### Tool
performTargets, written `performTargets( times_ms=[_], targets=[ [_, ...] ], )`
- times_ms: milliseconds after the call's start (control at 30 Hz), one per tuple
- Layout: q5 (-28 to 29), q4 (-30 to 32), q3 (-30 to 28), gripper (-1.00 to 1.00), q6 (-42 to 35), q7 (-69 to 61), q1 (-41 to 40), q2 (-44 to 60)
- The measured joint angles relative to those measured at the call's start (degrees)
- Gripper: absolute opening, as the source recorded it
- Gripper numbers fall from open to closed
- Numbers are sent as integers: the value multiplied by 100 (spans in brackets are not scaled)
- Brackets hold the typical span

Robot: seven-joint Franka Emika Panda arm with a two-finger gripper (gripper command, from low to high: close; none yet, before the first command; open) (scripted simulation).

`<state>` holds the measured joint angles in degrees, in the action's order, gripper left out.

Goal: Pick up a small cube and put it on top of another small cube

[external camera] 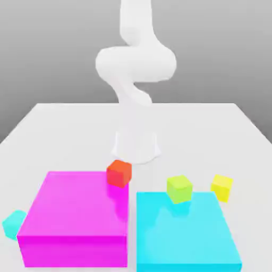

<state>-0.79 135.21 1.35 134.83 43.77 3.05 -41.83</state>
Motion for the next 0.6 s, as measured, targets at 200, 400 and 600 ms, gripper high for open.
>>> performTargets(
  times_ms=[200, 400, 600],
  targets=[
    [-203, 941, 422, 0, 868, -584, 867, 1164],
    [-358, 1885, 944, 0, 1748, -1142, 1702, 2357],
    [-146, 2892, 1635, 0, 2805, -1483, 2512, 3844]
  ],
)
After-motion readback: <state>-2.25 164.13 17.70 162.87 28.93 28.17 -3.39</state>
